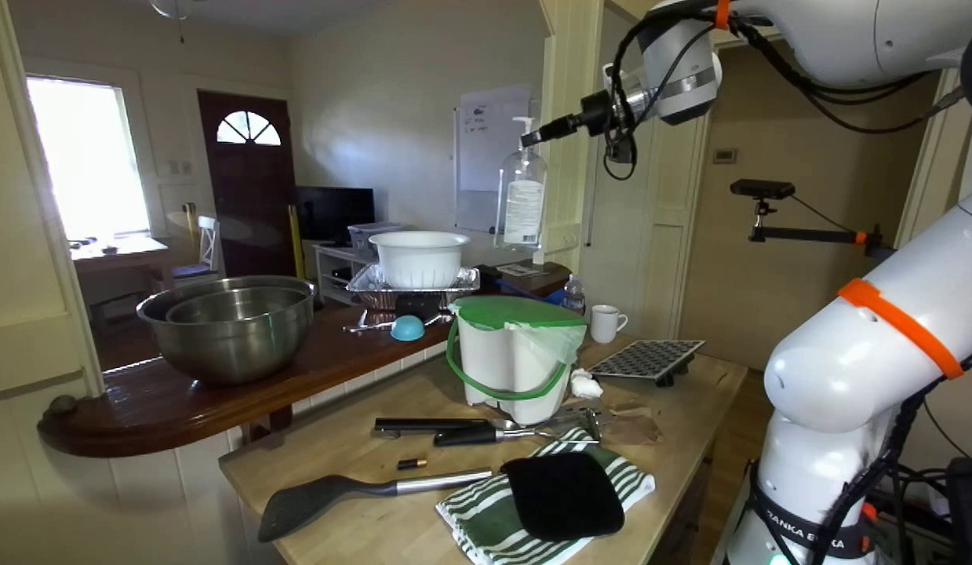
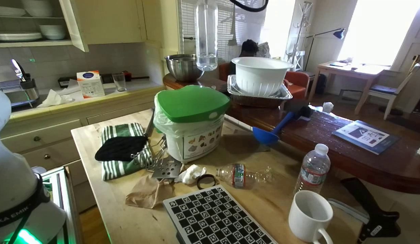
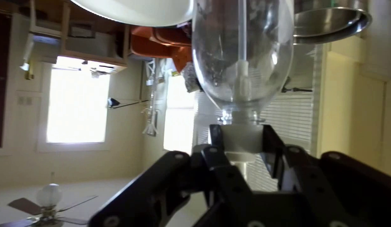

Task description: Move the bottle to the left

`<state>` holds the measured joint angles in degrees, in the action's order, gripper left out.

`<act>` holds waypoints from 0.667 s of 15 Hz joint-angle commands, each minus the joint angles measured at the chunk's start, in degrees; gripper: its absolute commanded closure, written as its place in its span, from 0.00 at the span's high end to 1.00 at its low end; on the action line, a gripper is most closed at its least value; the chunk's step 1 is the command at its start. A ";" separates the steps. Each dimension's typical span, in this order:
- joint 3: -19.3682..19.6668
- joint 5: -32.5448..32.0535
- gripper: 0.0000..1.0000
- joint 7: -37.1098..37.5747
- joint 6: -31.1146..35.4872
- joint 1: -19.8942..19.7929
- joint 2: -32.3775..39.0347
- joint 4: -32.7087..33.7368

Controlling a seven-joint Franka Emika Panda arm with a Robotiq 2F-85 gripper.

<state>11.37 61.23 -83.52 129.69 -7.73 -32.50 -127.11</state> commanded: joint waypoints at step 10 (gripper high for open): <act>-6.84 3.35 0.34 -3.42 3.69 8.97 3.84 1.07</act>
<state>4.52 64.70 -87.07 133.48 1.28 -28.70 -126.14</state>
